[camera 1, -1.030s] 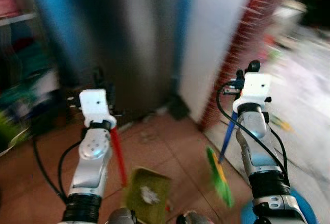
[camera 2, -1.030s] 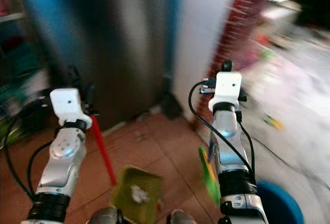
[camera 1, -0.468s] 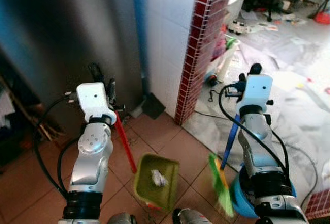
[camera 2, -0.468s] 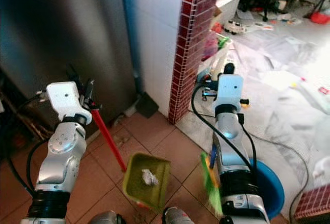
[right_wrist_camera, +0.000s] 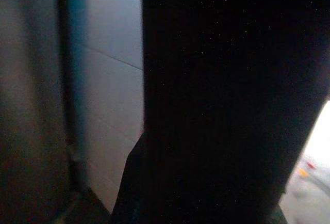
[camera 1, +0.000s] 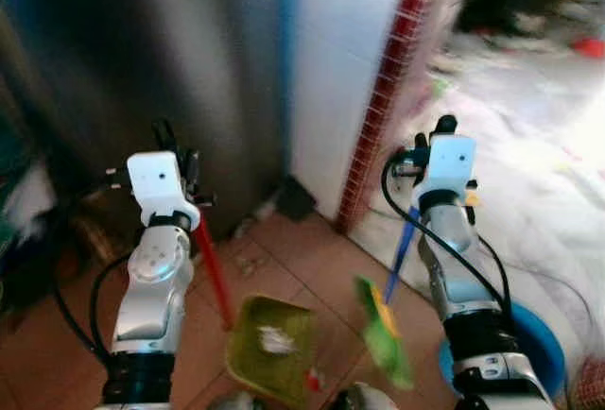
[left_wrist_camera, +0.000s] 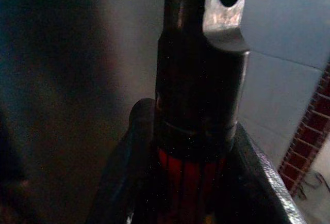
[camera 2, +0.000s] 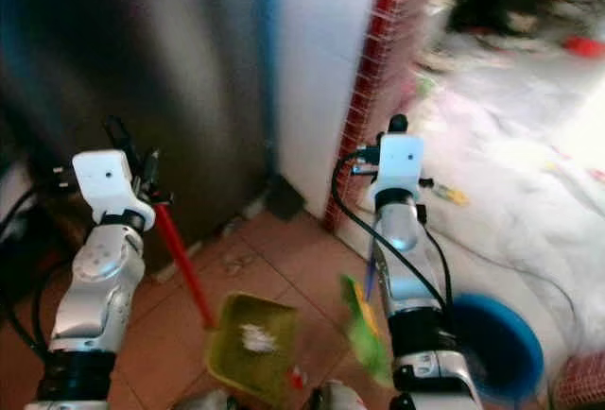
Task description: Sweep floor
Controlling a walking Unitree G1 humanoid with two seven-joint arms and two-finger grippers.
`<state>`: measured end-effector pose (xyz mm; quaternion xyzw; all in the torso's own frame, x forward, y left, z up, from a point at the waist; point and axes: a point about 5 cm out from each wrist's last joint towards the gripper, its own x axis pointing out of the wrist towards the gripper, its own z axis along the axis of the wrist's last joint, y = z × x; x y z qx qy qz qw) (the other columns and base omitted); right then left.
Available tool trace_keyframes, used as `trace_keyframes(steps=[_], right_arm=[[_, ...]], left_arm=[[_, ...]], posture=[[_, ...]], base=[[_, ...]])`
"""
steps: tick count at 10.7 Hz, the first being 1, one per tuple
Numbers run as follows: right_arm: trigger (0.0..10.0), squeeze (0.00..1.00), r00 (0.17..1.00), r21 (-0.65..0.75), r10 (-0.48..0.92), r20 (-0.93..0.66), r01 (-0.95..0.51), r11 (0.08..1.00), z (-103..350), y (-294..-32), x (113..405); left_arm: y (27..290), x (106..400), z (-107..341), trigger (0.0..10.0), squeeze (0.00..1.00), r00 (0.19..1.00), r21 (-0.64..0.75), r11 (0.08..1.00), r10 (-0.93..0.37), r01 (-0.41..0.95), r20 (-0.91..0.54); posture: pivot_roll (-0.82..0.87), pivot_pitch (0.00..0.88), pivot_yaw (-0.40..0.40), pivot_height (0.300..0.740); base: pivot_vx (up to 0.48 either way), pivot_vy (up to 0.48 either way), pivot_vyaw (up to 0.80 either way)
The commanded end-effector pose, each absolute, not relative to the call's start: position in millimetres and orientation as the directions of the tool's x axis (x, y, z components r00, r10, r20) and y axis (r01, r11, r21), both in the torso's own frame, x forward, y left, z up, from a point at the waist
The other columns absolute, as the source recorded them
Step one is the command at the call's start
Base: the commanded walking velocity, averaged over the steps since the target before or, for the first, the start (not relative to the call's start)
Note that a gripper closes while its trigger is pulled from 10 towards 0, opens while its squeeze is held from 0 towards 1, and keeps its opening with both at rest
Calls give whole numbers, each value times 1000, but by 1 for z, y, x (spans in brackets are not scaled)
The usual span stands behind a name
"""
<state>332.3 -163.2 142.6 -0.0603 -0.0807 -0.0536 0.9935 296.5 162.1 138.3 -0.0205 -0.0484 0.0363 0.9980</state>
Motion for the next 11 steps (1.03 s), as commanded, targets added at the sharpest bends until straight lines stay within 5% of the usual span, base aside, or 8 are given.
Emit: trace_keyframes(steps=[1,6,11], right_arm=[[10000,0,975,-150,-124,184,153,977,147,-176,333],[10000,0,974,-159,-126,191,157,975,147,-172,332],[10000,0,975,-169,-147,165,175,970,141,-175,331]], left_arm=[[150,298,151,10000,0,989,-75,997,35,-24,146],[149,298,153,10000,0,987,-71,997,0,12,158],[149,298,153,10000,0,987,-85,995,-36,50,154]], posture=[[-54,0,-19,740],[-59,0,-8,740],[-61,0,-2,740]], base=[[0,480,-800],[0,160,-266],[0,0,-800]])
